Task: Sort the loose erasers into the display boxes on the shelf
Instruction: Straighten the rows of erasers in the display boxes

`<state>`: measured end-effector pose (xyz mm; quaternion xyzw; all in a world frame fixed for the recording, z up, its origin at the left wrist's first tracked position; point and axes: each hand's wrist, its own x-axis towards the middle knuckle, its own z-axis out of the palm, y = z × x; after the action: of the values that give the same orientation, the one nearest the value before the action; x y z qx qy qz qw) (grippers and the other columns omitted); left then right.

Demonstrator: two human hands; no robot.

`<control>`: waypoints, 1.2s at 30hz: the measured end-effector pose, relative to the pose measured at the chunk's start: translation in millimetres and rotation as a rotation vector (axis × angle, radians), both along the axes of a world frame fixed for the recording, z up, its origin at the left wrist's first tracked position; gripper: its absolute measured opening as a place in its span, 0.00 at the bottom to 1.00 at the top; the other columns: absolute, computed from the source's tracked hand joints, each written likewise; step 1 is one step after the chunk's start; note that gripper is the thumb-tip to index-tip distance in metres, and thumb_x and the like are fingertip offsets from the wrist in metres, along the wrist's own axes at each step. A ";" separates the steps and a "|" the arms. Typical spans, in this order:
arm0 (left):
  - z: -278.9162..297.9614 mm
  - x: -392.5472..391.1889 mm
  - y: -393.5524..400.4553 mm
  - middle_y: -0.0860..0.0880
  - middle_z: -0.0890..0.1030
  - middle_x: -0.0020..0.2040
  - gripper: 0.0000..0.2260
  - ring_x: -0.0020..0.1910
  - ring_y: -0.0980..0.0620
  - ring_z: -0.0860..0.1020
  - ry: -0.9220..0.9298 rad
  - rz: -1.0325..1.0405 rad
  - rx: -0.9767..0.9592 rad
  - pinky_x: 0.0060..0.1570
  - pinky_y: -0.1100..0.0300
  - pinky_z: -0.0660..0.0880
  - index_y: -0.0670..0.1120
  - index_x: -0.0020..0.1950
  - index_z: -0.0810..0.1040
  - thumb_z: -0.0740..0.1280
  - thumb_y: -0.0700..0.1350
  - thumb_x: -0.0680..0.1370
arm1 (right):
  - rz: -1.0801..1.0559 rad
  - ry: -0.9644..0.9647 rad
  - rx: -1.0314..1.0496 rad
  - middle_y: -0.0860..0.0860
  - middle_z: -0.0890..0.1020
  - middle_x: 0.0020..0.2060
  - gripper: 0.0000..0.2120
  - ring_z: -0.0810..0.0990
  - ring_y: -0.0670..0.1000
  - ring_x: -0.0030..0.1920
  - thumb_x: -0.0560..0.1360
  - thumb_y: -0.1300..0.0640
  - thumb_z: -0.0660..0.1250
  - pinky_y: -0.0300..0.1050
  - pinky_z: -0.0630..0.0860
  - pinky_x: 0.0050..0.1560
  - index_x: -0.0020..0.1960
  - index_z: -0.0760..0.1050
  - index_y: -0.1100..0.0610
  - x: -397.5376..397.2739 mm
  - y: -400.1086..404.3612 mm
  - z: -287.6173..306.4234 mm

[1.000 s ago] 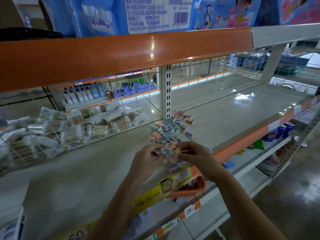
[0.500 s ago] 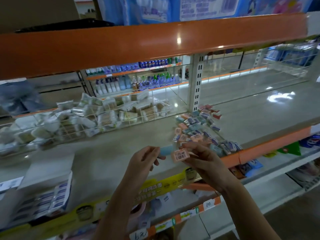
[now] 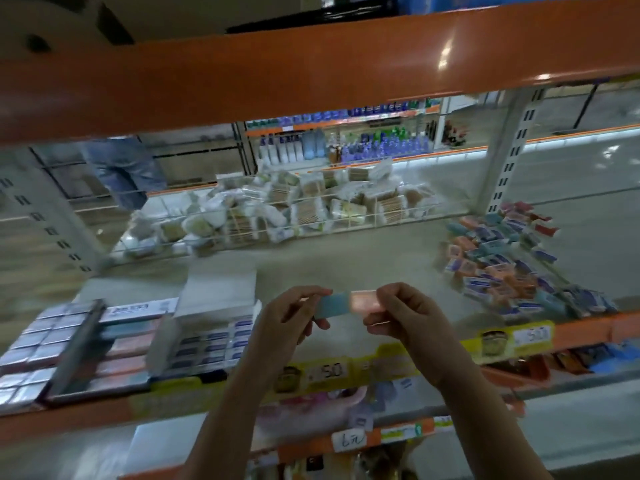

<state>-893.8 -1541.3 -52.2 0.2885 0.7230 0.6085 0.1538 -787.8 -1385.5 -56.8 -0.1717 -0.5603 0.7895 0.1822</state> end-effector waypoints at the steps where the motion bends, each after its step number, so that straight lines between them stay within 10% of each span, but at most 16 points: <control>1: 0.9 -6.8 -10.8 0.49 0.81 0.30 0.12 0.25 0.58 0.69 -0.001 0.000 -0.011 0.25 0.67 0.65 0.51 0.48 0.80 0.60 0.37 0.80 | 0.004 -0.005 0.010 0.56 0.79 0.32 0.05 0.81 0.49 0.32 0.75 0.62 0.62 0.39 0.79 0.34 0.42 0.74 0.62 -7.1 -10.6 1.1; 17: 12.4 -109.1 -192.4 0.54 0.82 0.39 0.15 0.38 0.62 0.78 0.036 -0.038 -0.110 0.35 0.68 0.73 0.58 0.52 0.75 0.69 0.39 0.74 | 0.141 -0.052 0.098 0.57 0.80 0.44 0.10 0.83 0.51 0.42 0.73 0.68 0.65 0.39 0.80 0.43 0.50 0.78 0.56 -121.9 -171.3 13.1; 24: 3.9 -136.6 -244.7 0.58 0.81 0.41 0.15 0.40 0.61 0.79 0.082 -0.026 -0.130 0.36 0.69 0.73 0.59 0.54 0.75 0.70 0.40 0.74 | 0.163 0.043 -0.298 0.59 0.80 0.44 0.19 0.83 0.56 0.46 0.58 0.63 0.71 0.45 0.81 0.41 0.48 0.74 0.62 -153.2 -216.8 15.9; 30: -4.1 -143.7 -269.8 0.49 0.80 0.48 0.14 0.47 0.58 0.80 0.050 0.025 -0.101 0.40 0.66 0.76 0.58 0.54 0.78 0.71 0.44 0.71 | 0.222 -0.082 -0.357 0.59 0.79 0.42 0.12 0.81 0.54 0.41 0.78 0.68 0.57 0.45 0.82 0.37 0.57 0.75 0.63 -171.1 -232.4 19.7; 36: -9.1 -144.3 -286.1 0.51 0.80 0.49 0.14 0.49 0.56 0.79 0.060 0.095 -0.118 0.44 0.58 0.79 0.65 0.51 0.78 0.70 0.52 0.67 | 0.364 -0.082 -0.282 0.54 0.75 0.41 0.15 0.79 0.48 0.38 0.68 0.67 0.66 0.39 0.81 0.39 0.55 0.77 0.60 -182.6 -244.1 21.7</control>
<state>-1038.0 -1827.4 -61.3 0.2625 0.7748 0.5626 0.1196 -970.4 -1629.6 -35.1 -0.1234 -0.4730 0.8723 -0.0117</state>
